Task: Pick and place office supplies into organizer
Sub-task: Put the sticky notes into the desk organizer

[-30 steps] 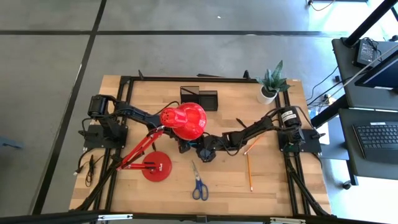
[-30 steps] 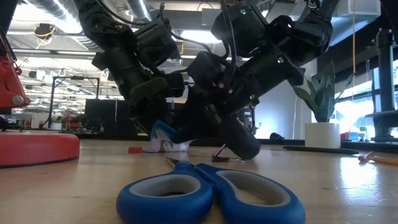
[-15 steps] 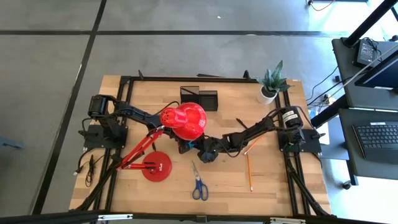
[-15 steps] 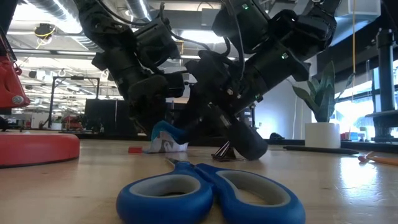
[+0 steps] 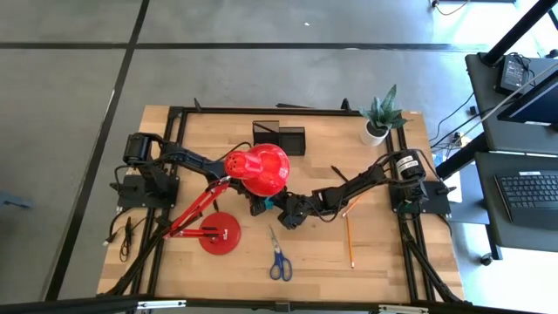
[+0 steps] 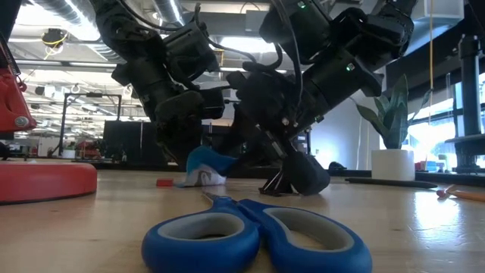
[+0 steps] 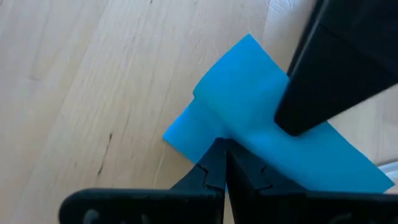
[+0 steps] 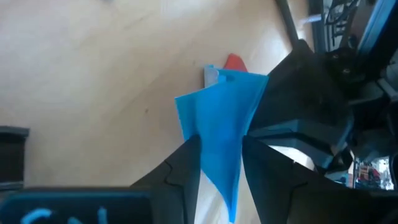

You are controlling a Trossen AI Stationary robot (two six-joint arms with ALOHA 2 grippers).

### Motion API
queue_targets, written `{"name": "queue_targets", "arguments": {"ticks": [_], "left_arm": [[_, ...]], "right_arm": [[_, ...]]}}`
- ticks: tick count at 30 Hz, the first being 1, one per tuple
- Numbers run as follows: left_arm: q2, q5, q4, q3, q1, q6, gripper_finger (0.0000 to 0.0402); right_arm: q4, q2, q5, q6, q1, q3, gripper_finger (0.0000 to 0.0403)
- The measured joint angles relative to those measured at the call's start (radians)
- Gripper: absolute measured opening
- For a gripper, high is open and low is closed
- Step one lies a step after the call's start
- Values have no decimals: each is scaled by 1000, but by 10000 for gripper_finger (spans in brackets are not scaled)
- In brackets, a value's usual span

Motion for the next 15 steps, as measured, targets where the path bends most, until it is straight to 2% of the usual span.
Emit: {"name": "queue_targets", "arguments": {"ticks": [15], "left_arm": [[0, 3, -3, 0, 0, 1, 3]], "right_arm": [[-4, 0, 51, -57, 23, 0, 119]]}}
